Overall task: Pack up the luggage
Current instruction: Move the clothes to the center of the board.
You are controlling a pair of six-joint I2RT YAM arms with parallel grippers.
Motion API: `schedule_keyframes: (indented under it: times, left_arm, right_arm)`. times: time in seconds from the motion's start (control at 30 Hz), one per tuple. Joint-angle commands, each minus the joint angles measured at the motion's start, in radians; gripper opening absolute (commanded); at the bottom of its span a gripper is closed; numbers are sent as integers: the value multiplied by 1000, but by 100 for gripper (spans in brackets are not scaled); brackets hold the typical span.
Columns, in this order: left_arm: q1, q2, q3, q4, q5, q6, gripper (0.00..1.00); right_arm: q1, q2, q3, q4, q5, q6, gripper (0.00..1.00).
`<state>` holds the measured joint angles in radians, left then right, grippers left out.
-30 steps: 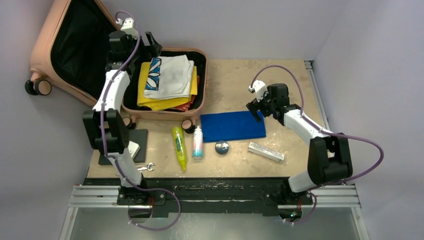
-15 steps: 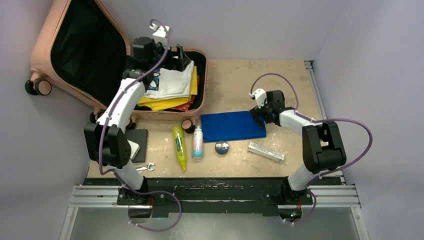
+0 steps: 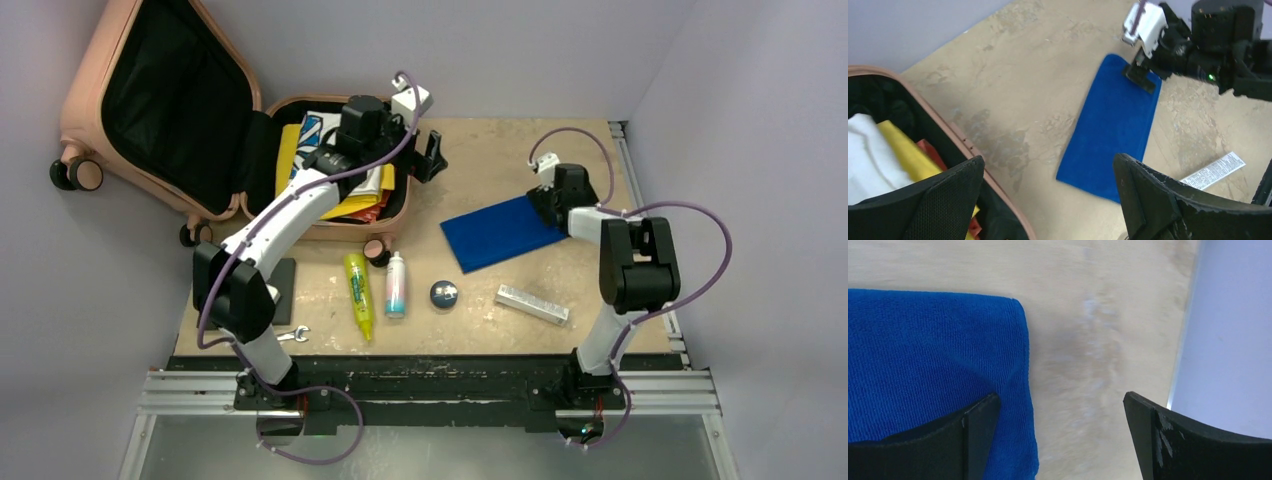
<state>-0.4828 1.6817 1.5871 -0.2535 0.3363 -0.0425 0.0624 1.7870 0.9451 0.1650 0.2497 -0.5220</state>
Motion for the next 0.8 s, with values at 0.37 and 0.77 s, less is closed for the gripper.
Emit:
schedule_keyframes:
  times: [0.37,0.77]
  left_arm:
    - [-57,263,293,-108,-22,-142,99]
    - [-68,333,256,-41,29,-302,99]
  right_arm:
    - [-191,246,323,-155,239,-10,99]
    - [-117,-224,224,-239,-39,-157,99]
